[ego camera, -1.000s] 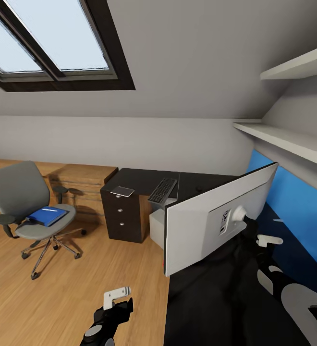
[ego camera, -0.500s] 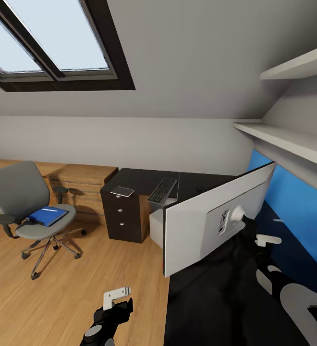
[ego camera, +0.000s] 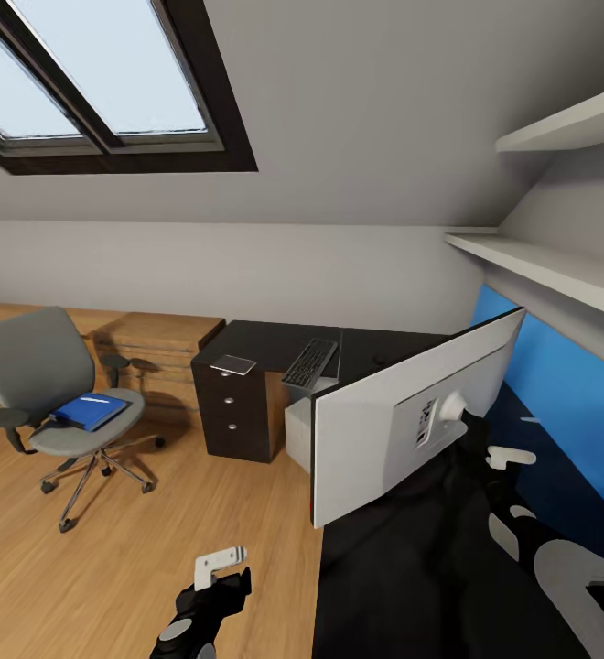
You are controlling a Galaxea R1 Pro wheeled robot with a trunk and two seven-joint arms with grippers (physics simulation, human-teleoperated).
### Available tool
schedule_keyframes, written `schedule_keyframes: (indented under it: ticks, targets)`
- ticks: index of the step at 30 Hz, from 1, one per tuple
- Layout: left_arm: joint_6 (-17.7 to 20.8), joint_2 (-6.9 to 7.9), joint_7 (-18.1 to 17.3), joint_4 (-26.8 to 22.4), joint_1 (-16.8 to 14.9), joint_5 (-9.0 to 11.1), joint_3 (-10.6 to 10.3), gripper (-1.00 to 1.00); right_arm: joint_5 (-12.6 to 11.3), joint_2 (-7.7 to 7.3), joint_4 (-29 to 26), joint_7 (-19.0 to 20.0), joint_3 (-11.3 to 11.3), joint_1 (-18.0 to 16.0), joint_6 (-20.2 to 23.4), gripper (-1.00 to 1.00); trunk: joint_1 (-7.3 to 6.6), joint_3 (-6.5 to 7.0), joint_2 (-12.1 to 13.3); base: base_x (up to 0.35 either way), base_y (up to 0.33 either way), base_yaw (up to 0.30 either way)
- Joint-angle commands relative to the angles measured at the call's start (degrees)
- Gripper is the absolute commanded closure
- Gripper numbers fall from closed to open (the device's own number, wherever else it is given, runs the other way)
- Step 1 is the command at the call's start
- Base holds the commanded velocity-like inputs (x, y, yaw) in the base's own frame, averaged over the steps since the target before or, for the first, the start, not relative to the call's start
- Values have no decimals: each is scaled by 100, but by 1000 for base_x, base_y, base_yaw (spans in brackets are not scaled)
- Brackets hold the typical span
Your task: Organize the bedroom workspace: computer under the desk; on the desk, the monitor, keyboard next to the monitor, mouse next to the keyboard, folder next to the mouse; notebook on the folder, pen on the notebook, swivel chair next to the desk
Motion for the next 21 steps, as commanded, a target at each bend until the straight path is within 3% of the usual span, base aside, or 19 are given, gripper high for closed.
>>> schedule_keyframes:
  ticks: [1,11,12,13,16,21]
  targets:
    - [13,2,53,-8,-4,61,10,-100,-105,-3,6,7,207,-5,-21,100,1,-8,-6,0,0,0]
    - [5,2,46,-13,-4,52,113,-100,-105,-13,13,7,207,-5,-97,100,1,-8,-6,0,-83,0]
    - [23,3,39,-178,-4,52,351,-100,-105,-14,15,10,207,-5,-97,100,1,-8,-6,0,-3,0]
    - [514,375,22,-1444,3,75,632,-100,-105,-14,15,10,207,-5,-97,100,1,-8,-6,0,0,0]
    - [646,463,18,-1586,5,191,652,-100,-105,-14,17,9,207,-5,-97,100,1,-8,-6,0,0,0]
    - [671,468,18,-1607,5,226,652,-100,-105,-14,15,11,207,-5,-97,100,1,-8,-6,0,-1,0]
